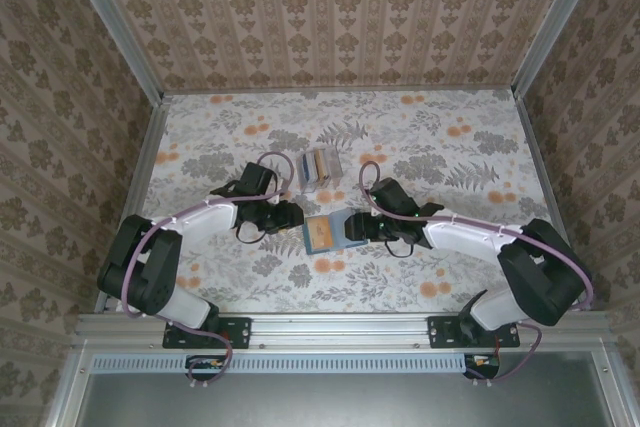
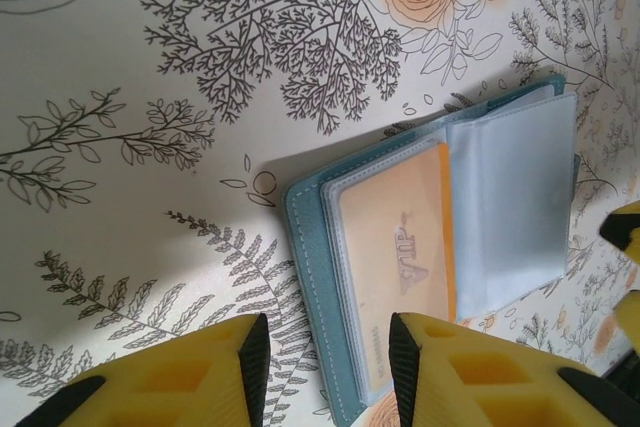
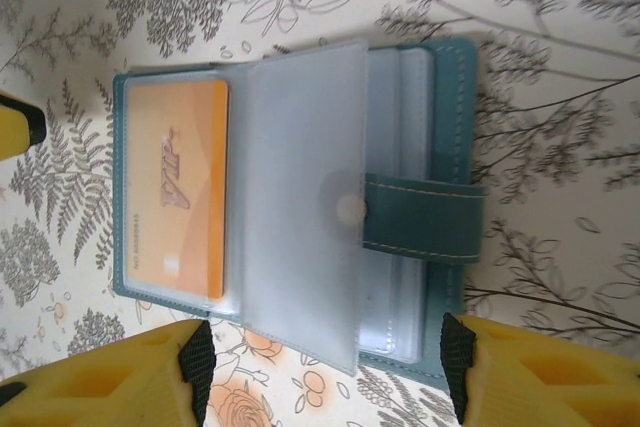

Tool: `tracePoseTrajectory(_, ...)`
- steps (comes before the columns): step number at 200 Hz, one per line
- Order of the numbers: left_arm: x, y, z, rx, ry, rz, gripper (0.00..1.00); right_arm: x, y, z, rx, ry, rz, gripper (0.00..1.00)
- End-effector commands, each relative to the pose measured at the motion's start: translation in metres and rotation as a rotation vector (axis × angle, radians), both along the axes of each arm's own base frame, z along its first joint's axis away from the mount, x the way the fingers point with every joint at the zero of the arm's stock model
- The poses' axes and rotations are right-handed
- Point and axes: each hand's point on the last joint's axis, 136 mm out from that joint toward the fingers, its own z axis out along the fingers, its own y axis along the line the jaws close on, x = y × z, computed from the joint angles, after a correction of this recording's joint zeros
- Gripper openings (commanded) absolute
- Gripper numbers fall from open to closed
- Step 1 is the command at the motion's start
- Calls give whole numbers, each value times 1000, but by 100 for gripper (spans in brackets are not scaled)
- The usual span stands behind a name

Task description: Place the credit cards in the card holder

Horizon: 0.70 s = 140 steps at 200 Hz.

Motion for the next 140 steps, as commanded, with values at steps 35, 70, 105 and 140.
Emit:
tracePoseTrajectory(35,4,-8,10,3,-38,-15,39,3,38,0,107,43,85,62)
tracePoseTrajectory(70,2,-4,13,10,-50,0,39,6,57,5,167,43,120,59)
tracePoseTrajectory(105,1,-5,17,5,-57,-8,39,2,78,21,202,4,173,58)
tracePoseTrajectory(140,4,0,11,34,-61,1,42,-8,102,12,224,15,213,57)
